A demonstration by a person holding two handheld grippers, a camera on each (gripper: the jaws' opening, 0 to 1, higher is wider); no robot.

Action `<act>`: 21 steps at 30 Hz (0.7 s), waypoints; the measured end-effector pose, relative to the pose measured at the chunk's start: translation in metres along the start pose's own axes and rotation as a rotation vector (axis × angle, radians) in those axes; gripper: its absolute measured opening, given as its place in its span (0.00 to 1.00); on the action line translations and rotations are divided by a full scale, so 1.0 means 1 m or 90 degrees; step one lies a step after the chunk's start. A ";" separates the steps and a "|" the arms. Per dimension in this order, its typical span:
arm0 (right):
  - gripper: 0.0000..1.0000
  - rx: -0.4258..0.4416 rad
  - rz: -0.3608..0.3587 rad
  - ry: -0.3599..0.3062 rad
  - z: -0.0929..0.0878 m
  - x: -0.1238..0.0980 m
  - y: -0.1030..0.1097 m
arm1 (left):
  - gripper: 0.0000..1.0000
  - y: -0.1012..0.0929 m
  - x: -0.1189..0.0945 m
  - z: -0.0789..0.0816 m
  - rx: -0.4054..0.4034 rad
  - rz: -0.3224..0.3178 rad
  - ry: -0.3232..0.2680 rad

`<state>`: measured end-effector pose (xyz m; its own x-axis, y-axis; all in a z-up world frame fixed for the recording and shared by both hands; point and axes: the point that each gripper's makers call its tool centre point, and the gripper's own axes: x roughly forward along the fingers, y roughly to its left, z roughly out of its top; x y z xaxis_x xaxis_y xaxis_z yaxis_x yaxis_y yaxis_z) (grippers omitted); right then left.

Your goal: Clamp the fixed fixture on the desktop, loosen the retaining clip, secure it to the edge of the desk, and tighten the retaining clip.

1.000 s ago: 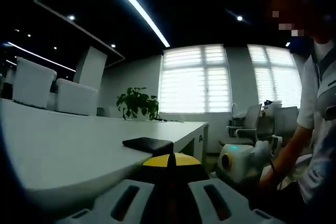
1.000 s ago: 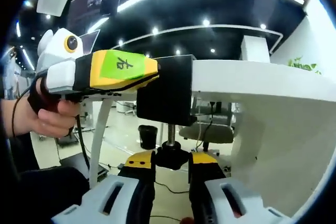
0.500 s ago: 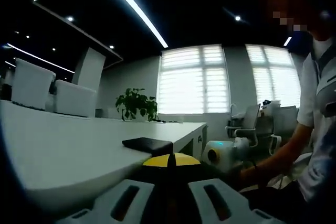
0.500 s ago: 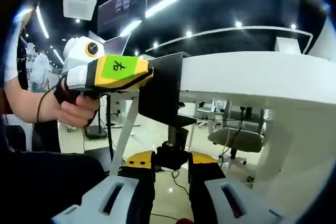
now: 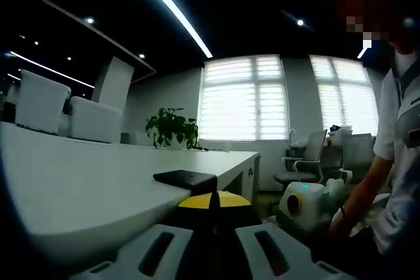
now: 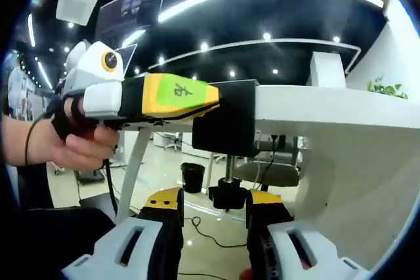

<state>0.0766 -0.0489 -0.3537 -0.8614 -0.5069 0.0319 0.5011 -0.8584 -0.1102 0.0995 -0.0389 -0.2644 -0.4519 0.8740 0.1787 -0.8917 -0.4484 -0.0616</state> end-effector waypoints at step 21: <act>0.22 0.034 0.051 0.000 -0.004 0.016 -0.018 | 0.01 0.009 -0.003 0.001 -0.002 0.000 -0.004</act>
<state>0.0530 -0.0410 -0.3555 -0.8187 -0.5736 0.0257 0.5716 -0.8184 -0.0597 0.0925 -0.0458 -0.2640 -0.4518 0.8729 0.1844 -0.8917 -0.4480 -0.0641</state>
